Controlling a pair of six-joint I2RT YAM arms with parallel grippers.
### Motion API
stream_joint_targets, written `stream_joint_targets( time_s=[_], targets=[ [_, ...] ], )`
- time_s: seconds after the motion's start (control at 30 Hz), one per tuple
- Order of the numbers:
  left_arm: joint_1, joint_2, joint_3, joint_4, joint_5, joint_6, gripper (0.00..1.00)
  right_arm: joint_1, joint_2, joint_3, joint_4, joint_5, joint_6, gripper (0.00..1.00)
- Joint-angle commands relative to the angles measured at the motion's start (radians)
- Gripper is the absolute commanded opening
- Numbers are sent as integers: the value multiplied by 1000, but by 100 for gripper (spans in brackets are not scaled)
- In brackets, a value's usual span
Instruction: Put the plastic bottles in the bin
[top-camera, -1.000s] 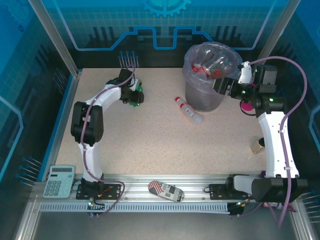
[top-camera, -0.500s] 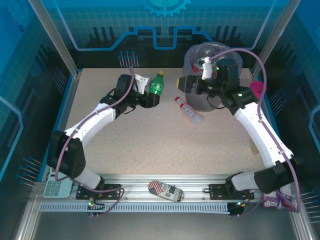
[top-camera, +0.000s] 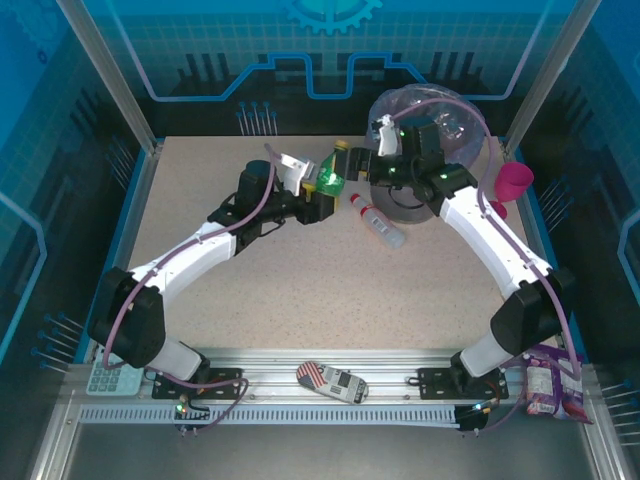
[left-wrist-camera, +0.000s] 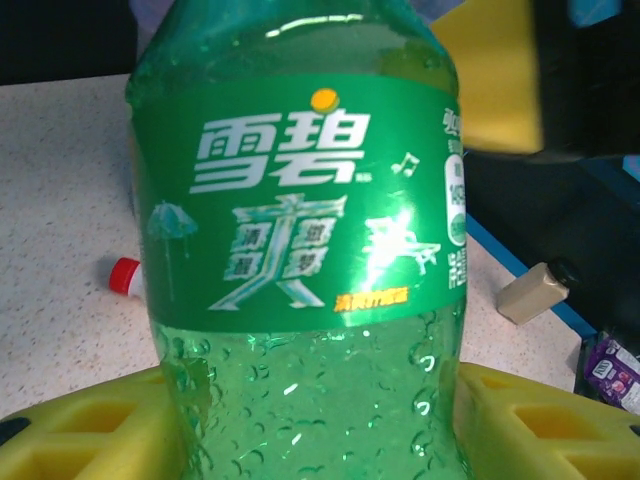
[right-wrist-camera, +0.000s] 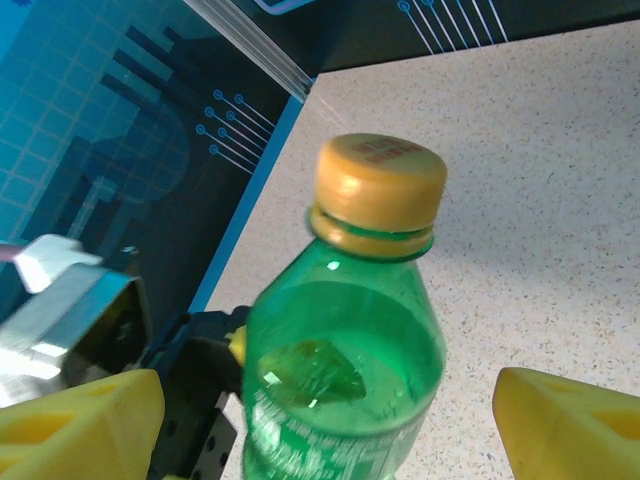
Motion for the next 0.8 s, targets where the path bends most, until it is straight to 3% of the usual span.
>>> stream_joint_targets(
  time_s=[0.0,0.2,0.5,0.67,0.77],
  targets=[
    [-19,-28,12,60,32,0,60,20,34,26,51,-30,32,85],
    [-30,-27,18,70,37,3,60,24,67,30,67,-54,48,78],
    [-33,-12,57,37,-4,-30,62,21,60,55,37,-61,26,58],
    [-33,-50,60,36,-33,-118,95,-1,40,93,32,-57,-2,56],
    [-32,-81,42,19,-36,-147,99,-30,37,165,7,-44,-46,56]
  ],
)
